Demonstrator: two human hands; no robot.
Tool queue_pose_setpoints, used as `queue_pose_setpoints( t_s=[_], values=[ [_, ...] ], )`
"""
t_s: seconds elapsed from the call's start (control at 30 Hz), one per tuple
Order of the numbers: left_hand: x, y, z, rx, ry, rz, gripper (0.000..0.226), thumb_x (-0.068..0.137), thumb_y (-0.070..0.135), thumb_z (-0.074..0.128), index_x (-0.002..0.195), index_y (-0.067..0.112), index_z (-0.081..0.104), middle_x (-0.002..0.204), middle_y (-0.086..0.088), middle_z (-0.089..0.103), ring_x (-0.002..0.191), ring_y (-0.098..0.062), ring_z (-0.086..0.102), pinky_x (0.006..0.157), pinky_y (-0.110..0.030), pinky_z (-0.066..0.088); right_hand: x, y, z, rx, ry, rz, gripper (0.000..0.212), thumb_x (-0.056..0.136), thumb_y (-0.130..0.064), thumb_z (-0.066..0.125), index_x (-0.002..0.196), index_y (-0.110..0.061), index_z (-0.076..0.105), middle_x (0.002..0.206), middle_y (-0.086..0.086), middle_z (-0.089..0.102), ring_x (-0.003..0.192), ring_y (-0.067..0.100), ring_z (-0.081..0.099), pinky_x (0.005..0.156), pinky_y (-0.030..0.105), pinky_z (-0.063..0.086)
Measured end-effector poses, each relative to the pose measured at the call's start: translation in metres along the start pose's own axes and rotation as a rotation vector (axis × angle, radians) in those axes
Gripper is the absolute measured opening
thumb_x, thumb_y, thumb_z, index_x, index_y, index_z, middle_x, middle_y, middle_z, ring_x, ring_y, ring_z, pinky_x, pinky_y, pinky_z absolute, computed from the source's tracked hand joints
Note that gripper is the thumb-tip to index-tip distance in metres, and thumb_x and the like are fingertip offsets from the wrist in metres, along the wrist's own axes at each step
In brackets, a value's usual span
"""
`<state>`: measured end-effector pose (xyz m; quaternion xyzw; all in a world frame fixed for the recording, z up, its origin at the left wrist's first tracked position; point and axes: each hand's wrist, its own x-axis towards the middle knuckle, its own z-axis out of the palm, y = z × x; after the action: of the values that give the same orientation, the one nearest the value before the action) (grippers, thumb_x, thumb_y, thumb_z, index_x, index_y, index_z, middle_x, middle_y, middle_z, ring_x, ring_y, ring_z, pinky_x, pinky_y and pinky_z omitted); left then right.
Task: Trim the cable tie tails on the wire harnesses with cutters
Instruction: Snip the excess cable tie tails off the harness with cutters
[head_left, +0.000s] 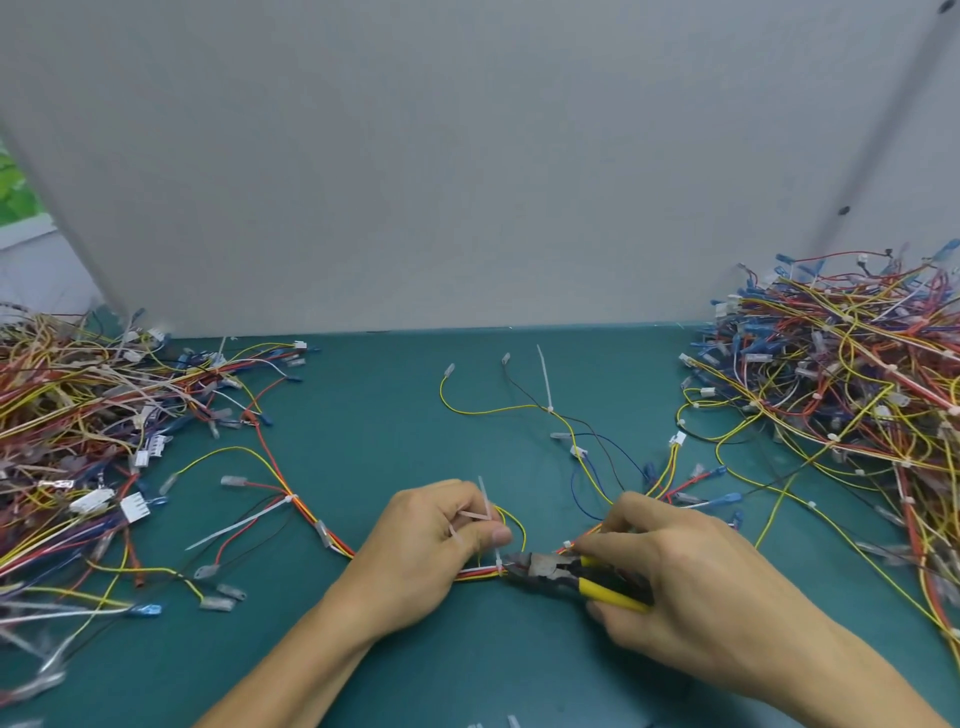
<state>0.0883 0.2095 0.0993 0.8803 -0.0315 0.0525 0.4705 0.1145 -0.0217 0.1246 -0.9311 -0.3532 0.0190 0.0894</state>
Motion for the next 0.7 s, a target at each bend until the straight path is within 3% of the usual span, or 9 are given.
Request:
queue_pose_setpoints(
  t_s=[0.43, 0.7],
  values=[
    [-0.0006, 0.0001, -0.0009, -0.031, -0.02, -0.007, 0.028, 0.084, 0.018, 0.071, 0.061, 0.026, 0.056, 0.052, 0.015, 0.048, 0.049, -0.004, 0.036, 0.052, -0.013, 0.03, -0.0008, -0.0032, 0.0003, 0.017, 0.002, -0.009, 0.043, 0.081, -0.059, 0.046, 0.121, -0.044, 0.054, 0.108, -0.02, 0.047, 0.092, 0.007, 0.051, 0.075, 0.026, 0.046],
    [-0.0011, -0.0001, -0.0004, -0.025, -0.026, 0.005, 0.026, 0.084, 0.017, 0.071, 0.063, 0.023, 0.057, 0.05, 0.017, 0.048, 0.048, -0.003, 0.038, 0.051, -0.012, 0.03, -0.0027, -0.0046, 0.0026, -0.046, 0.008, -0.073, 0.042, 0.087, -0.06, 0.038, 0.122, -0.039, 0.05, 0.114, -0.019, 0.043, 0.099, 0.009, 0.047, 0.072, 0.027, 0.034]
  ],
)
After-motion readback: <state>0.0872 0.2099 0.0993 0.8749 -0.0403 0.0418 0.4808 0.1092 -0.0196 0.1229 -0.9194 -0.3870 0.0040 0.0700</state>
